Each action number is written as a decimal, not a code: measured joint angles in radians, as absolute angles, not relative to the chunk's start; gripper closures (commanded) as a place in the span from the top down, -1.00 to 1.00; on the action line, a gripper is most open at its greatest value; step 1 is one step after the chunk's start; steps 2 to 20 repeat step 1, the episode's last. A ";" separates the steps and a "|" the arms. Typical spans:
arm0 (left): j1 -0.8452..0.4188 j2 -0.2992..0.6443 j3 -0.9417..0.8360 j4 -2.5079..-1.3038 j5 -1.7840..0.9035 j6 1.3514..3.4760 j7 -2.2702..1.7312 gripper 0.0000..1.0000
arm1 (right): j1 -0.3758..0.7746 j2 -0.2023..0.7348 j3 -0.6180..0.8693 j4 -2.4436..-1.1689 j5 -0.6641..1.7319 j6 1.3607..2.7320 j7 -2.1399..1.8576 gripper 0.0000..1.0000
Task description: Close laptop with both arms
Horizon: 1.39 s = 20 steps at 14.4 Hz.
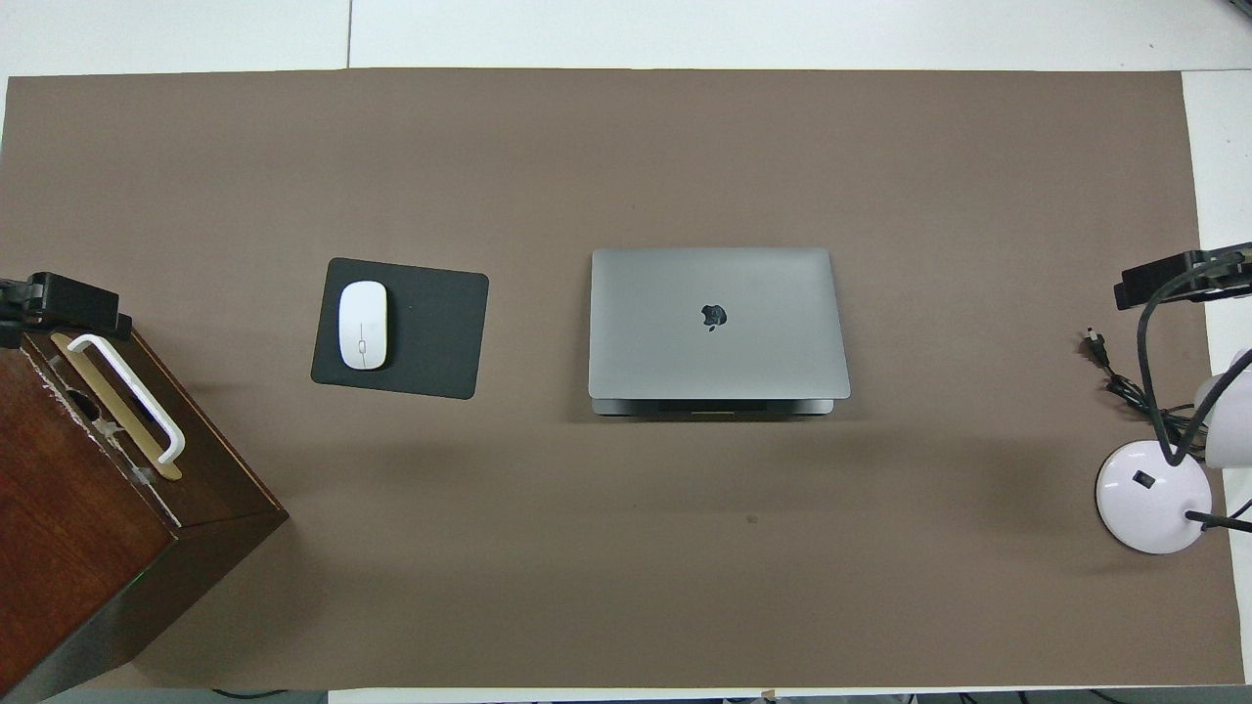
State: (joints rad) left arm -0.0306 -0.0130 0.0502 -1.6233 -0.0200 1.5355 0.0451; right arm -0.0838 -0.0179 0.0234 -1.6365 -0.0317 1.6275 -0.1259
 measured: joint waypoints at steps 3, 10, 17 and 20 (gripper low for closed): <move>-0.031 -0.013 0.050 -1.624 -0.020 1.536 0.045 1.00 | -0.084 -0.018 0.023 -1.636 -0.032 1.628 -0.126 1.00; -0.031 -0.013 0.050 -1.624 -0.020 1.536 0.045 1.00 | -0.084 -0.018 0.023 -1.636 -0.032 1.628 -0.126 1.00; -0.031 -0.013 0.050 -1.624 -0.020 1.536 0.045 1.00 | -0.084 -0.018 0.023 -1.636 -0.032 1.628 -0.126 1.00; -0.031 -0.013 0.050 -1.624 -0.020 1.536 0.045 1.00 | -0.084 -0.018 0.023 -1.636 -0.032 1.628 -0.126 1.00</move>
